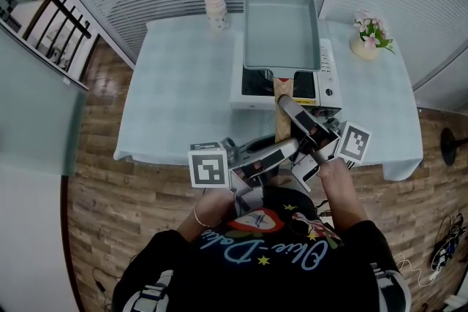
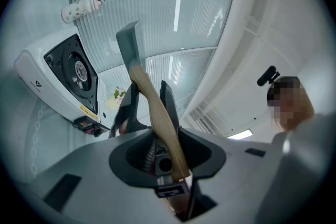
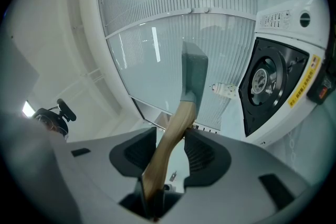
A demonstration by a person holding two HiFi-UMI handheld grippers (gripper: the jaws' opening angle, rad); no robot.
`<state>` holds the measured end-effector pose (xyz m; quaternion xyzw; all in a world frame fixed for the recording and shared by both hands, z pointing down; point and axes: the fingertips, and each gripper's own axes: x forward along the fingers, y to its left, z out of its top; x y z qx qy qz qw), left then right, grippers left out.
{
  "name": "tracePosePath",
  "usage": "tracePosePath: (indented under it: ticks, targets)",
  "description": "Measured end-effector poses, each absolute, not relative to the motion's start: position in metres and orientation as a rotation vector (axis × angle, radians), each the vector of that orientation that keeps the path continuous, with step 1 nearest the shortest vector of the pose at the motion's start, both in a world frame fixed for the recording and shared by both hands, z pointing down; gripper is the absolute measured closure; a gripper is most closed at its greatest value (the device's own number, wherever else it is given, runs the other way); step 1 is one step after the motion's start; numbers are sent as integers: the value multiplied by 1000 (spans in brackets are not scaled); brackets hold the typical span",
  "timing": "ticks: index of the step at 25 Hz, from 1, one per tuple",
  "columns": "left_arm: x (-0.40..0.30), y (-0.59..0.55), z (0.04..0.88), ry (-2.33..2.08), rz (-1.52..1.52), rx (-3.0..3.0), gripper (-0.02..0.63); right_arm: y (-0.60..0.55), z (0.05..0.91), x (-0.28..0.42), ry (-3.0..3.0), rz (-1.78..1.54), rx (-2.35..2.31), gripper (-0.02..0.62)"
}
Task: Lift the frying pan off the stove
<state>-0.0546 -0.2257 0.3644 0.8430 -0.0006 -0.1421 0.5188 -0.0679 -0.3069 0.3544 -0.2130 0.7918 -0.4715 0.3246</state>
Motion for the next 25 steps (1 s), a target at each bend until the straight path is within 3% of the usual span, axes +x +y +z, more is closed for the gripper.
tracePosePath:
  ticks: [25]
  targets:
    - [-54,-226,370,-7,-335,2009,483,-307,362,-67,2064,-1260,-563,442]
